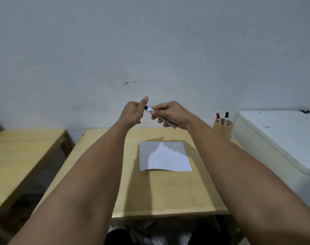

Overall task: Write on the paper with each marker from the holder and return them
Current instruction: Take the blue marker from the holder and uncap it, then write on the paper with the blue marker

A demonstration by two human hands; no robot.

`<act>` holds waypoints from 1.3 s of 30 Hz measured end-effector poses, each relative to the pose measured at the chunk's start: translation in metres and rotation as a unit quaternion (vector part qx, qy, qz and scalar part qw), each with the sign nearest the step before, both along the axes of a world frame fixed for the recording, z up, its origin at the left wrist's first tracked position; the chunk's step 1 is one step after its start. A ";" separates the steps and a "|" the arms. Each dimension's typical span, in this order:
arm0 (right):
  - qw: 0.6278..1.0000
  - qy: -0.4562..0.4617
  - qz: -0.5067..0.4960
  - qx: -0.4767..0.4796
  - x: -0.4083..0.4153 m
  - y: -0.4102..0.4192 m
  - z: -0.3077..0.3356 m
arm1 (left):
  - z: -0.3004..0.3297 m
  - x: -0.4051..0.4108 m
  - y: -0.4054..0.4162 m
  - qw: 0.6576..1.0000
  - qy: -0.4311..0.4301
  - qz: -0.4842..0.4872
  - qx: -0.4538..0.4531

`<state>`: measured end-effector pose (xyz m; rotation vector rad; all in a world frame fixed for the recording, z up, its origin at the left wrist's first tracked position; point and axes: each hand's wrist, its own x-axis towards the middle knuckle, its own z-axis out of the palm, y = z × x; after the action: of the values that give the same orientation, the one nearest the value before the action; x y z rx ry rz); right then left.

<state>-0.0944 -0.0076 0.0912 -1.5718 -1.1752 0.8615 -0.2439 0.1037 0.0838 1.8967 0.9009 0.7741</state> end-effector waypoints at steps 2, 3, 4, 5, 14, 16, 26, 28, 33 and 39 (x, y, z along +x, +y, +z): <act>1.000 0.019 0.002 0.008 -0.011 0.015 -0.014 | -0.007 -0.016 0.011 1.000 -0.013 -0.003 -0.027; 1.000 0.009 -0.001 0.010 -0.014 0.020 -0.021 | -0.010 -0.024 0.017 0.998 -0.030 0.011 -0.046; 1.000 -0.017 -0.008 0.010 -0.014 0.024 -0.030 | -0.014 -0.032 0.028 0.996 -0.048 0.042 -0.068; 0.999 -0.049 -0.019 0.008 -0.013 0.026 -0.039 | -0.018 -0.041 0.039 0.992 -0.063 0.073 -0.084; 0.955 0.216 -0.195 0.062 0.010 0.053 -0.074 | -0.121 -0.074 0.083 0.858 0.449 0.028 0.250; 0.923 0.324 -0.195 0.070 0.011 0.058 -0.075 | -0.143 -0.075 0.079 0.848 0.463 0.020 0.258; 0.926 0.335 -0.160 0.065 -0.006 0.067 -0.096 | -0.155 -0.084 0.076 0.859 0.425 0.076 0.276; 0.944 0.260 -0.198 0.046 -0.011 0.067 -0.097 | -0.146 -0.082 0.070 0.874 0.339 0.092 0.336; 0.951 0.194 -0.236 0.050 -0.026 0.070 -0.108 | -0.148 -0.065 0.011 0.890 0.231 -0.081 0.384; 0.962 0.117 -0.246 0.035 -0.046 0.079 -0.144 | -0.190 -0.069 -0.005 0.890 0.288 -0.157 0.318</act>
<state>-0.1400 0.0718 -0.0531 -1.5584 -0.5994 0.6418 -0.3129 0.0987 -0.1062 2.8650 0.6816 0.3103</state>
